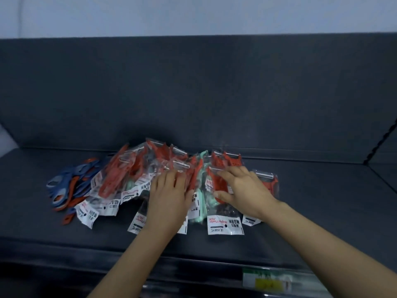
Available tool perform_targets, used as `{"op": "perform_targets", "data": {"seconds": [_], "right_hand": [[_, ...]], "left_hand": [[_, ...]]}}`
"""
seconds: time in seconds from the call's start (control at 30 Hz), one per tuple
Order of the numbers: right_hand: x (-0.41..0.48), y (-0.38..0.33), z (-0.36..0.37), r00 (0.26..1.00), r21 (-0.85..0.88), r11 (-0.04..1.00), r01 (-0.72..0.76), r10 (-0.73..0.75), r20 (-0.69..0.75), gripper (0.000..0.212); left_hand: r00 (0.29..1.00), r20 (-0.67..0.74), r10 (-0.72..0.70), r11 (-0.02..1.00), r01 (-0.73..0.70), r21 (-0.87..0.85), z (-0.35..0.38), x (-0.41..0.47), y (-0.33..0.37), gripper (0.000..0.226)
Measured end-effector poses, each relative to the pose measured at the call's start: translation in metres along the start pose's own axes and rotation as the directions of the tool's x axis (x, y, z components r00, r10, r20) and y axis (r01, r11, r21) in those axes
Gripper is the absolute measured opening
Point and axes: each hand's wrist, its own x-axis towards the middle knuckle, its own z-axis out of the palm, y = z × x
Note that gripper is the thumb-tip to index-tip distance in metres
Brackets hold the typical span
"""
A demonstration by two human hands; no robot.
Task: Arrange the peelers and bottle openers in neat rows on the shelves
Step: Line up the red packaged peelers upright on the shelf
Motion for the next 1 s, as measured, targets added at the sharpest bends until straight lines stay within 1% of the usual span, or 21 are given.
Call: {"op": "perform_targets", "data": {"seconds": [0.17, 0.3, 0.43, 0.53, 0.63, 0.73, 0.8, 0.87, 1.0], "right_hand": [[0.019, -0.003, 0.007, 0.999, 0.010, 0.999, -0.034, 0.034, 0.037, 0.072], [0.026, 0.000, 0.008, 0.996, 0.021, 0.998, -0.052, 0.050, 0.076, 0.073], [0.029, 0.004, 0.007, 0.988, 0.092, 0.992, -0.089, 0.076, 0.137, 0.077], [0.030, 0.007, 0.006, 0.982, 0.213, 0.972, -0.102, 0.064, 0.177, 0.076], [0.031, 0.008, 0.004, 0.985, 0.284, 0.956, -0.071, 0.022, 0.171, 0.071], [0.033, 0.010, 0.005, 0.990, 0.314, 0.947, -0.062, 0.019, 0.138, 0.074], [0.034, 0.013, 0.006, 0.992, 0.341, 0.935, -0.094, 0.060, 0.109, 0.078], [0.037, 0.016, 0.005, 0.990, 0.357, 0.924, -0.140, 0.121, 0.074, 0.078], [0.043, 0.024, 0.007, 0.969, 0.384, 0.892, -0.237, 0.246, 0.027, 0.078]], "left_hand": [[0.997, 0.025, -0.073, 0.995, 0.071, 0.071, 0.009, 0.010, 0.005, 0.057], [0.987, 0.072, -0.144, 0.980, 0.132, 0.149, 0.016, 0.016, 0.011, 0.059], [0.975, 0.091, -0.204, 0.966, 0.185, 0.178, 0.022, 0.016, 0.017, 0.057], [0.967, 0.067, -0.247, 0.953, 0.230, 0.196, 0.024, 0.015, 0.024, 0.054], [0.954, 0.056, -0.296, 0.934, 0.276, 0.227, 0.023, 0.015, 0.031, 0.048], [0.940, 0.039, -0.340, 0.917, 0.322, 0.235, 0.020, 0.015, 0.036, 0.041], [0.932, 0.024, -0.361, 0.913, 0.348, 0.216, 0.019, 0.014, 0.038, 0.037], [0.927, 0.016, -0.376, 0.916, 0.368, 0.159, 0.018, 0.015, 0.040, 0.036], [0.905, -0.046, -0.424, 0.902, 0.417, -0.107, 0.014, 0.018, 0.040, 0.036]]}}
